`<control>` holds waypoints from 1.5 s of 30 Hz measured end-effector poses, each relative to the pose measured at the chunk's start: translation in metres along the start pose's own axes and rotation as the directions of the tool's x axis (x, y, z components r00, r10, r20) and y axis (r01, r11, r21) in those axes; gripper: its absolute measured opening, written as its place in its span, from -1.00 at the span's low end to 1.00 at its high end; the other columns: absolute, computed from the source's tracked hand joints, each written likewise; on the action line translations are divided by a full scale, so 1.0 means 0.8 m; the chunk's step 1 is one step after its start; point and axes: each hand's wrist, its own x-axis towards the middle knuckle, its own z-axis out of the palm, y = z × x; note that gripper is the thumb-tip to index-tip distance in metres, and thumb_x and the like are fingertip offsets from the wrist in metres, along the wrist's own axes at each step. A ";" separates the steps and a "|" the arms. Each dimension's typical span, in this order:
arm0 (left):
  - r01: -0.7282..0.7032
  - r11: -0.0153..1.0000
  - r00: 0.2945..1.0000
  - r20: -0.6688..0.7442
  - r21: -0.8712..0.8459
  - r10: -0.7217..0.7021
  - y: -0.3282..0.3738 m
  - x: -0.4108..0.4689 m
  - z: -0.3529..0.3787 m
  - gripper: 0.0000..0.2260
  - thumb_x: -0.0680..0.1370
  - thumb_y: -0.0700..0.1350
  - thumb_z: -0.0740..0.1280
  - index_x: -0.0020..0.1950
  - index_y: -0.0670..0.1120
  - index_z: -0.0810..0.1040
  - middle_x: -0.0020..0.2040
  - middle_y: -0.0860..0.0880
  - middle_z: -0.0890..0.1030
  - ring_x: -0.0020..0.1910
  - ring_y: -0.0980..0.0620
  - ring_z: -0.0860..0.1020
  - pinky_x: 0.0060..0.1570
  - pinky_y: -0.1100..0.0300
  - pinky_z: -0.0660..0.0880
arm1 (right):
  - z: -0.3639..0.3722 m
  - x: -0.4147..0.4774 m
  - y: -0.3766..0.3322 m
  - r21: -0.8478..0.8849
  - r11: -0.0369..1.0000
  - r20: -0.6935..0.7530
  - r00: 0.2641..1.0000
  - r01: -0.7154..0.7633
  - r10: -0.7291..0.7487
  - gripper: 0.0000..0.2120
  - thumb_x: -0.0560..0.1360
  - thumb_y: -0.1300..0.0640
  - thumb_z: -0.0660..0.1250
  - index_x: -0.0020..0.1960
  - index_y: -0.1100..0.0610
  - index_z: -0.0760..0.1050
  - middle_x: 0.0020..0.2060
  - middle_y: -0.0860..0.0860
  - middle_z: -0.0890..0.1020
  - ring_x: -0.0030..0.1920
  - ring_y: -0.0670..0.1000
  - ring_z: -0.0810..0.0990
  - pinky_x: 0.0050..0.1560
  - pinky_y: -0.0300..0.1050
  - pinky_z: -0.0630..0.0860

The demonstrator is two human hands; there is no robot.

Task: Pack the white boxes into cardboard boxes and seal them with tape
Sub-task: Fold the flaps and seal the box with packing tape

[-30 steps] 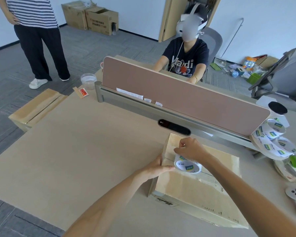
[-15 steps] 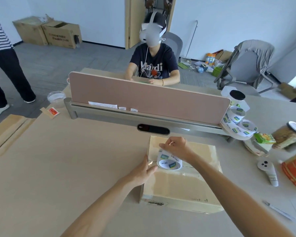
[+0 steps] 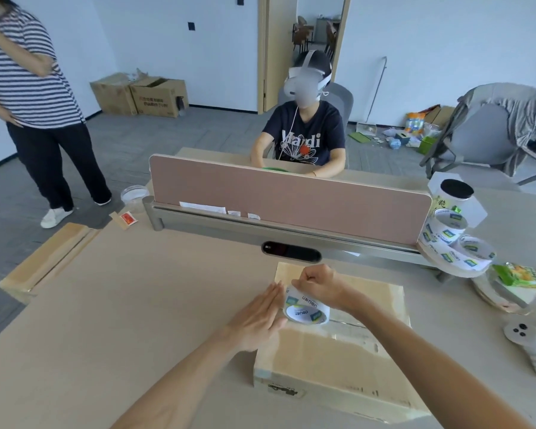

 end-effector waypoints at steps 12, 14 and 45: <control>0.076 0.997 0.996 0.047 0.027 -0.078 0.008 0.004 -0.001 -0.42 0.68 0.05 -0.04 0.57 -0.13 -0.26 0.58 -0.02 -0.26 0.55 0.10 -0.25 0.52 0.10 -0.20 | -0.025 -0.023 0.023 -0.167 0.984 -0.028 0.998 -0.066 0.062 -0.65 0.45 -0.10 0.43 -0.38 0.11 0.52 -0.40 0.01 0.55 -0.33 -0.06 0.46 -0.27 -0.18 0.41; 0.103 0.994 0.994 0.019 0.033 -0.104 0.013 0.009 -0.002 -0.38 0.65 0.06 0.01 0.58 -0.13 -0.24 0.59 -0.01 -0.24 0.55 0.11 -0.25 0.50 0.12 -0.25 | -0.022 -0.028 0.023 -0.106 0.989 -0.082 0.992 -0.107 0.099 -0.66 0.40 -0.12 0.45 -0.36 0.12 0.55 -0.38 0.00 0.58 -0.33 -0.07 0.49 -0.27 -0.19 0.43; -0.003 1.000 0.996 -0.093 0.027 0.006 0.021 0.029 0.017 -0.15 0.43 0.40 -0.29 0.57 -0.12 -0.21 0.55 0.06 -0.23 0.50 0.21 -0.28 0.49 0.25 -0.26 | -0.030 -0.045 0.059 0.041 0.999 -0.050 0.998 0.032 -0.030 -0.46 0.45 -0.11 0.46 -0.45 0.10 0.22 -0.49 -0.05 0.28 -0.45 -0.05 0.24 -0.41 -0.18 0.21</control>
